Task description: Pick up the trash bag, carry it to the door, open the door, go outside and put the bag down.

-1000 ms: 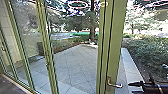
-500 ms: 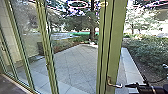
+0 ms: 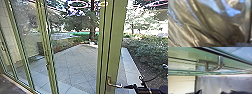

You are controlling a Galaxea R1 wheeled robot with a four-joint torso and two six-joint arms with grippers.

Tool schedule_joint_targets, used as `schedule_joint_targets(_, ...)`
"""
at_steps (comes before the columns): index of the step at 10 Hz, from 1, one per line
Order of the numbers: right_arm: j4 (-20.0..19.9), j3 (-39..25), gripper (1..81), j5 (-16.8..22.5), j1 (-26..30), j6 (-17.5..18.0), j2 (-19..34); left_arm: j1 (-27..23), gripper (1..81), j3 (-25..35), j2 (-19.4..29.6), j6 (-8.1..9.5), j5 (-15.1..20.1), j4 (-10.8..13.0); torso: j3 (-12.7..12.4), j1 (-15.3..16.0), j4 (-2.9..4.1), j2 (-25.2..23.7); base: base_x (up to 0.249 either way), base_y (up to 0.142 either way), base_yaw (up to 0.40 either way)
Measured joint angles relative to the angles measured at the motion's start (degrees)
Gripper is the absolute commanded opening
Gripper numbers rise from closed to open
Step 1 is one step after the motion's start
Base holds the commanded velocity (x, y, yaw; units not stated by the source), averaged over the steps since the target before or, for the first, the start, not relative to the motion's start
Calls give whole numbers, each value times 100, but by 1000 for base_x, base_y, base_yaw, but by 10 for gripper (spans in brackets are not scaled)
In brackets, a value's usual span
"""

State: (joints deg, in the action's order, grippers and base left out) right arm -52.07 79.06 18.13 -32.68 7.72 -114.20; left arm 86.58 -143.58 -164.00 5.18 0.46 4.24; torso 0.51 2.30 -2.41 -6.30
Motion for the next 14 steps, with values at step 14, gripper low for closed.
schedule_joint_targets(14, -44, 1192, 811, 246, 256, 914, -824, 0, 10, -162, -108, 2, -6, -2, 2, 2, 0, 0, 0, 0, 0)
